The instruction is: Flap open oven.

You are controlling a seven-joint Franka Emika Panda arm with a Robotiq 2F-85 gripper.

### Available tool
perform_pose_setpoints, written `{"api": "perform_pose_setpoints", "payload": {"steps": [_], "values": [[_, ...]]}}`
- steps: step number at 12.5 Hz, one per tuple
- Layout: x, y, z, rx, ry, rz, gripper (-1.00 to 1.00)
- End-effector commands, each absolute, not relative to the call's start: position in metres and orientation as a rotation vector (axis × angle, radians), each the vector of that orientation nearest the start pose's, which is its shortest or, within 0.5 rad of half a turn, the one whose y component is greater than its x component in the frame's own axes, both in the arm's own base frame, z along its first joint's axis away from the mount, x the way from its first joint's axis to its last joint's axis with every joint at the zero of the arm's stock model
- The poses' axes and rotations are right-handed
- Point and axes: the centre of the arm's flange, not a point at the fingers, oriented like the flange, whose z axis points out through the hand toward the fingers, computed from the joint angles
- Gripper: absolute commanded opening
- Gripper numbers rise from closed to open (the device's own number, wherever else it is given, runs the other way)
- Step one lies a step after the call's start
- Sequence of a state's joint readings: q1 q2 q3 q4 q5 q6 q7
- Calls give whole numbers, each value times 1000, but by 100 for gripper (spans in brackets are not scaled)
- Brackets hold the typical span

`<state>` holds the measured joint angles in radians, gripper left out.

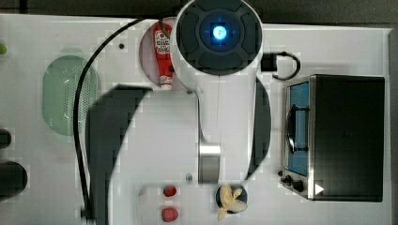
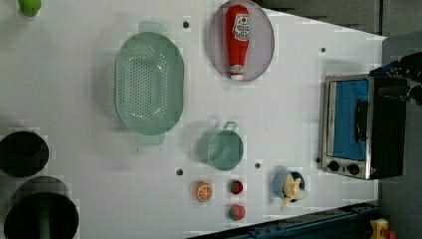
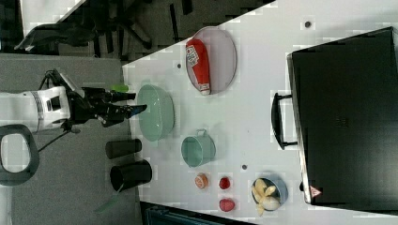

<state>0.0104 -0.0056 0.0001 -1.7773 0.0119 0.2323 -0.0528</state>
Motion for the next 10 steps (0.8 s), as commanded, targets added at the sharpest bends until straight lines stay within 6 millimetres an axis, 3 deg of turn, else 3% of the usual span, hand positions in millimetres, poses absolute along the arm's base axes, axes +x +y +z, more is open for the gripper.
{"api": "perform_pose_setpoints", "payload": {"steps": [1, 3, 5, 6, 10], "values": [[418, -31, 608, -2801, 1403, -3, 58], [418, -31, 608, -2801, 1403, -3, 100], [418, -31, 608, -2801, 1403, -3, 100], [418, -32, 608, -2800, 1404, -3, 90], [420, -35, 604, -2797, 1411, 6, -9]]}}
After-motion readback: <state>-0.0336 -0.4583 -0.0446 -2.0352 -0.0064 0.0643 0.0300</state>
